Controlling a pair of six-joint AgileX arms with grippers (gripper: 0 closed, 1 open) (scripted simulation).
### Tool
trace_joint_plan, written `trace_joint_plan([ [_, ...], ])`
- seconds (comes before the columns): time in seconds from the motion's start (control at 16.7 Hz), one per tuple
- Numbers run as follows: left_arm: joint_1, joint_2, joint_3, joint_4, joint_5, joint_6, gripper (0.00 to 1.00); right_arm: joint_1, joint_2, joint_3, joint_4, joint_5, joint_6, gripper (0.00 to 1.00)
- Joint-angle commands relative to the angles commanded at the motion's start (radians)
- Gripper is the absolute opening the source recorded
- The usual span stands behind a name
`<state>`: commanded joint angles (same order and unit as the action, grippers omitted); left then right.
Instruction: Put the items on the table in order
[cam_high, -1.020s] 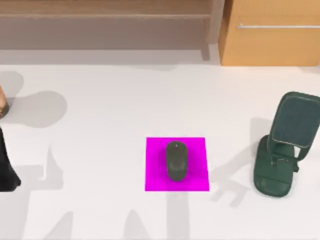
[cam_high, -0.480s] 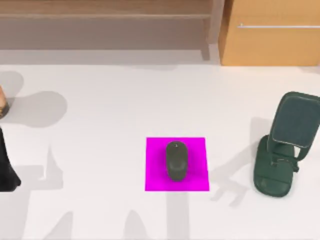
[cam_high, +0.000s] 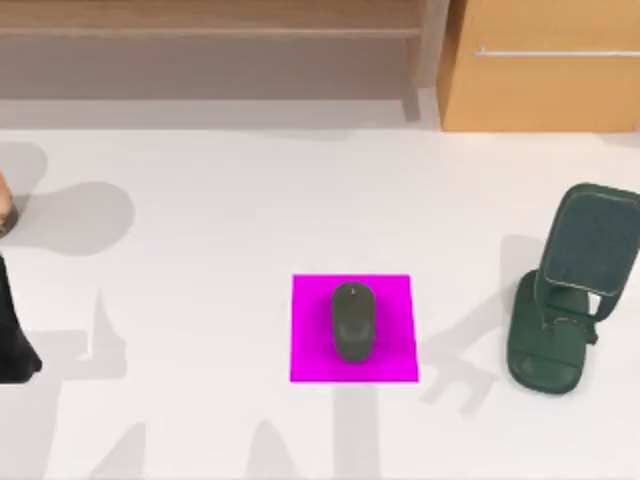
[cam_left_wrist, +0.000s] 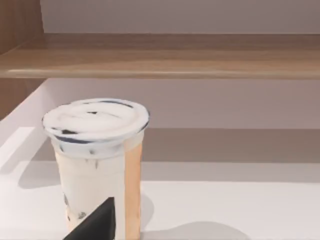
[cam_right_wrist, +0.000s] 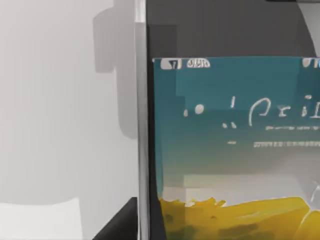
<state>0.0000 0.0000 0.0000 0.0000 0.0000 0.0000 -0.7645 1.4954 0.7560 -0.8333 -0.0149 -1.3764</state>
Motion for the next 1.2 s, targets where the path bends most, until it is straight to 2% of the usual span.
trace_joint_plan([
  [0.12, 0.0, 0.0, 0.0, 0.0, 0.0, 0.0, 1.0, 0.029, -0.015, 0.01, 0.002, 0.03, 0.03, 0.0],
  [0.24, 0.0, 0.0, 0.0, 0.0, 0.0, 0.0, 1.0, 0.097, -0.044, 0.028, 0.004, 0.102, 0.102, 0.0],
  [0.48, 0.0, 0.0, 0.0, 0.0, 0.0, 0.0, 1.0, 0.348, -0.129, 0.064, 0.018, 0.369, 0.371, 0.0],
  [0.66, 0.0, 0.0, 0.0, 0.0, 0.0, 0.0, 1.0, 0.604, -0.203, 0.088, 0.035, 0.648, 0.684, 0.0],
  [0.9, 0.0, 0.0, 0.0, 0.0, 0.0, 0.0, 1.0, 0.958, -0.283, 0.115, 0.061, 0.991, 1.217, 0.0],
  [1.08, 0.0, 0.0, 0.0, 0.0, 0.0, 0.0, 1.0, 1.197, -0.318, 0.123, 0.078, 1.166, 1.611, 0.0],
  [1.2, 0.0, 0.0, 0.0, 0.0, 0.0, 0.0, 1.0, 1.338, -0.326, 0.123, 0.084, 1.231, 1.838, 0.0],
])
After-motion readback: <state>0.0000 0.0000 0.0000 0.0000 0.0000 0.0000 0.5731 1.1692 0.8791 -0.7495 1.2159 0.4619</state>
